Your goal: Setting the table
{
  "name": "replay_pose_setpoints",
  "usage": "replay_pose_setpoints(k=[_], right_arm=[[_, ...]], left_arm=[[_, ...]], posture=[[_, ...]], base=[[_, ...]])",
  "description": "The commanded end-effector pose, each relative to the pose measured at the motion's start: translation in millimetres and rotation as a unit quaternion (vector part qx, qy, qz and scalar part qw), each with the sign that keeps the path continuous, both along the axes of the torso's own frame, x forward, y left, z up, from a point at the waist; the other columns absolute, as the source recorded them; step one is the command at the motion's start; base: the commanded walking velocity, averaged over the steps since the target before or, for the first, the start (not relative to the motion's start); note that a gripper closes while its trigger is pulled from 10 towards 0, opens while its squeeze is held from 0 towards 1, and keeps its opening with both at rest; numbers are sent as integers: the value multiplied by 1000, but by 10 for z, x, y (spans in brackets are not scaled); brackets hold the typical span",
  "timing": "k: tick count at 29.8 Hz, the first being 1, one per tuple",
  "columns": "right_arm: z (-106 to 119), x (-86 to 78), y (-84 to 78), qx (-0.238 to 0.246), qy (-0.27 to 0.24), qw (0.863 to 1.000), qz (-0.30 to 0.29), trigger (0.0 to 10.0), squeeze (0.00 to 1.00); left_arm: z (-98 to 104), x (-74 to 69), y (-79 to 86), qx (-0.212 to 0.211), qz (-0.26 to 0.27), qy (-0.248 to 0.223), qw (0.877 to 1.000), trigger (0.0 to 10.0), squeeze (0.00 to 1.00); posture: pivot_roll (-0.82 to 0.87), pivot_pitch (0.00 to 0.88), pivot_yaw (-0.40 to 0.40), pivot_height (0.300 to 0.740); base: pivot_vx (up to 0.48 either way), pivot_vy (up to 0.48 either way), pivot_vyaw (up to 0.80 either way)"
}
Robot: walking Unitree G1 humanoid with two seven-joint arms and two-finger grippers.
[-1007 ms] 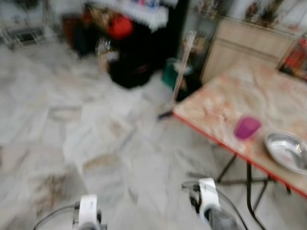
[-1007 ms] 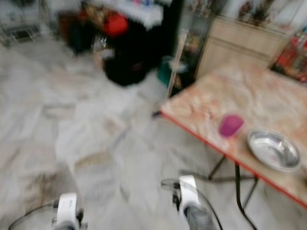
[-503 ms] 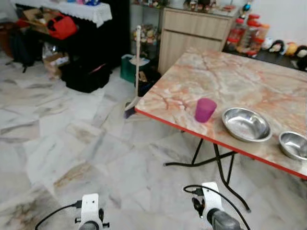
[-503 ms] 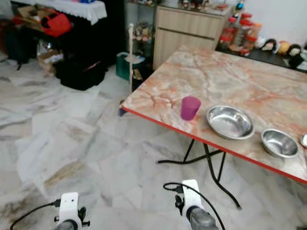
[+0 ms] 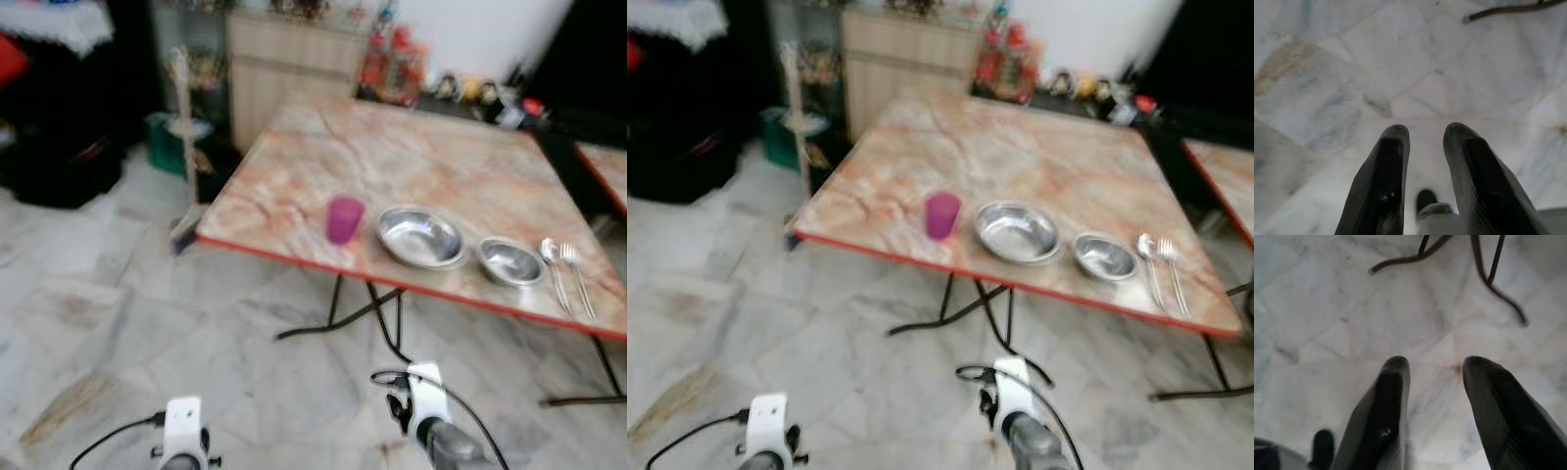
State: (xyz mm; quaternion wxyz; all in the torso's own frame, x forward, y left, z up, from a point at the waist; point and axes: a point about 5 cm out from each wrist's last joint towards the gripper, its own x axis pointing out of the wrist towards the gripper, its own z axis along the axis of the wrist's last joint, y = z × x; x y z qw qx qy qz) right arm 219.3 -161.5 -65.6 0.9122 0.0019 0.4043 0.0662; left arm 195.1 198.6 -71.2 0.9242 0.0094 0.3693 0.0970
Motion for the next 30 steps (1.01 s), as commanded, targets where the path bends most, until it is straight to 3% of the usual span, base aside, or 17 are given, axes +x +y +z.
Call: replay_pose_setpoints(k=[1, 13, 30], right_arm=[[11, 7, -94, -10, 0, 1000, -7, 10000, 0], [-4, -16, -77, -8, 2, 1000, -5, 10000, 0], [7, 7, -48, -1, -3, 1000, -18, 10000, 0]], left_arm=[[-17, -1, -86, -7, -8, 4, 1000, 10000, 0], [-24, -15, -93, -8, -9, 6, 1000, 10000, 0], [-7, 15, -83, -10, -5, 0, 1000, 10000, 0]], posture=[[68, 0, -73, 732], [67, 0, -68, 732], [72, 0, -58, 732]], base=[[0, 0, -800], [0, 0, -799], [0, 0, 0]])
